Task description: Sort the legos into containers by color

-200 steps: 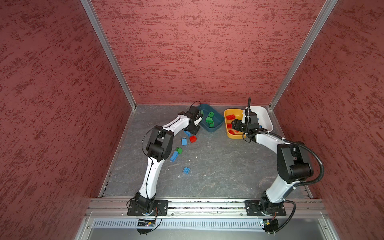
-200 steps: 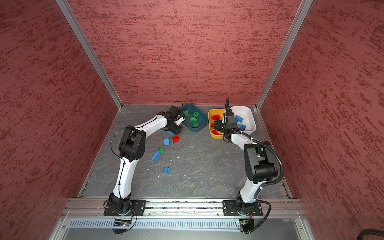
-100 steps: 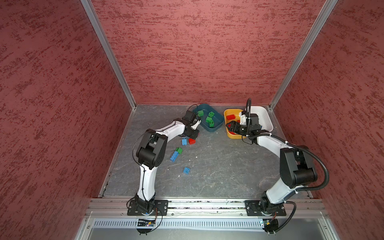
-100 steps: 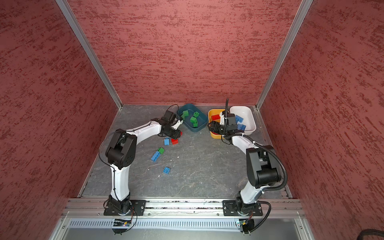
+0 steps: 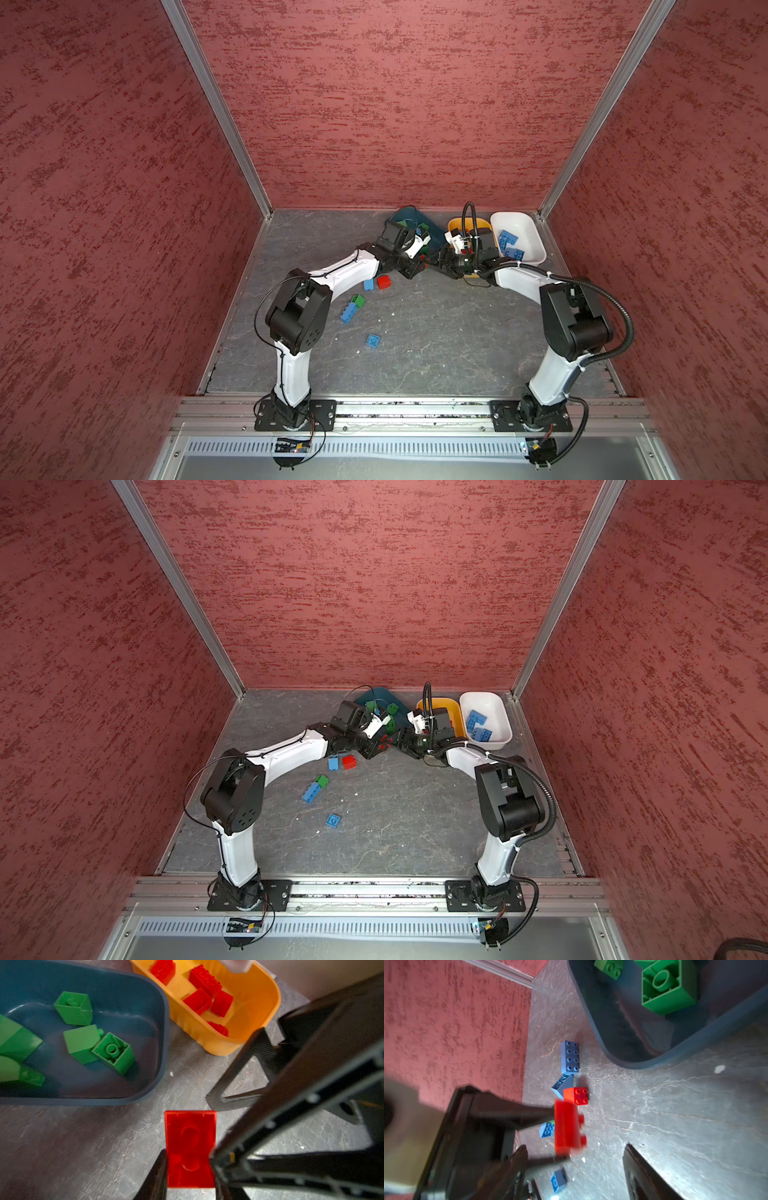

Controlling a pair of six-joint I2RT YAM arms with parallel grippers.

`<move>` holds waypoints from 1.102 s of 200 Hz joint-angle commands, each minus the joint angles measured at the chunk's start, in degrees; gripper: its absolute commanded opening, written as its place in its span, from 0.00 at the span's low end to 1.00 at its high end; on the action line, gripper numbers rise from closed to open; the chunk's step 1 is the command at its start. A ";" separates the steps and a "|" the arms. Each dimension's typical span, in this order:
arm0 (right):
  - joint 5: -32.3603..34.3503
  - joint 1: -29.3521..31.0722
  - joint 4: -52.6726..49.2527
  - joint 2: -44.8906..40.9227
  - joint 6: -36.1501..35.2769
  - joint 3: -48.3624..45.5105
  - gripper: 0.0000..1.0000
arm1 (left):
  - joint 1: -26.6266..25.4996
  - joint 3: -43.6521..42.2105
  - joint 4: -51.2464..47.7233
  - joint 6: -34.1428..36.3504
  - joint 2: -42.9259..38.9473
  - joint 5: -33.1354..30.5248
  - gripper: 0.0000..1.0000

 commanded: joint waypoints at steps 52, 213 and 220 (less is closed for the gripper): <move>-5.35 -0.04 6.75 1.89 5.93 0.44 0.41 | -1.08 2.55 4.85 1.82 1.50 4.53 0.10; 19.46 -12.33 6.44 -4.50 0.08 -3.03 0.18 | 1.91 -2.00 2.07 -15.22 -1.08 -18.32 0.99; 21.05 -12.84 5.41 -4.35 -0.86 -2.49 0.18 | 1.92 -2.20 0.61 -16.96 -1.32 -20.91 0.99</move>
